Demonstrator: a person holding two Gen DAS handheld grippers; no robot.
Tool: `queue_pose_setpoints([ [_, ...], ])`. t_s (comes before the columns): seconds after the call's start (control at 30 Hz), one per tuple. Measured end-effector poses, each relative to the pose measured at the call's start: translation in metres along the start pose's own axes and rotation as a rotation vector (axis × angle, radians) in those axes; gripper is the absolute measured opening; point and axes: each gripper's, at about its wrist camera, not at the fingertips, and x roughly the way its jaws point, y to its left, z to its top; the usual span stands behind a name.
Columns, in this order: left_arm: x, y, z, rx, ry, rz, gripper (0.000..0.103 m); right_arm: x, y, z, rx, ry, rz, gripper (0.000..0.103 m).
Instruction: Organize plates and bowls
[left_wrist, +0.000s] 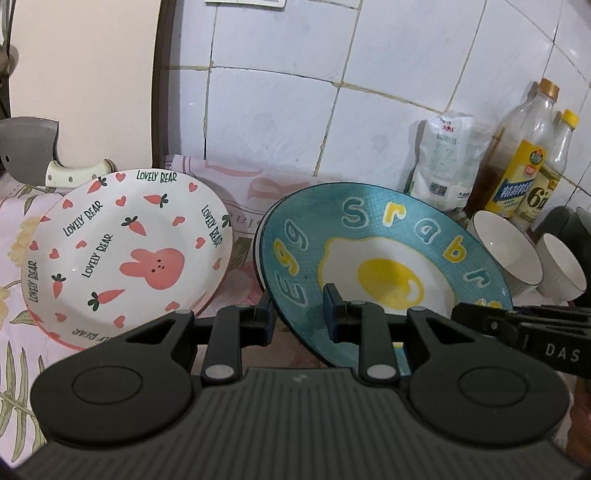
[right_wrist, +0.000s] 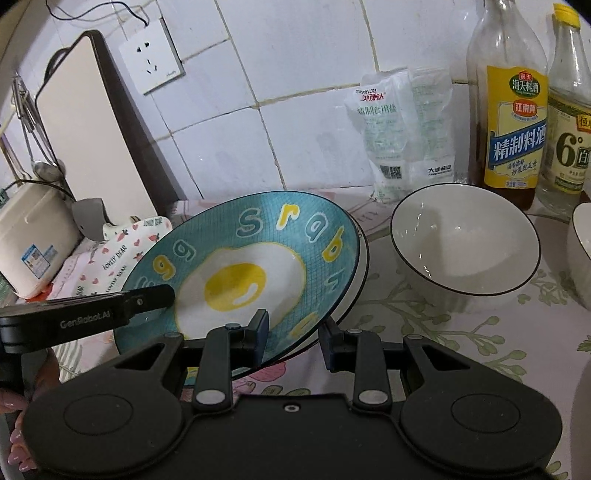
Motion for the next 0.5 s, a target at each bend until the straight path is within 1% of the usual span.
queue_pose_setpoints([
  [0.17, 0.002, -0.001, 0.0, 0.006, 0.011, 0.003, 0.026, 0.001, 0.001, 0.0, 0.006, 0.013, -0.016, 0.034],
  [0.37, 0.004, -0.01, 0.003, 0.041, 0.018, 0.037, 0.026, 0.006, 0.0, 0.002, 0.015, 0.022, -0.043, 0.035],
  [0.5, 0.006, -0.02, 0.004, 0.094, 0.035, 0.079, 0.026, 0.012, -0.002, 0.001, 0.008, 0.029, -0.08, 0.035],
])
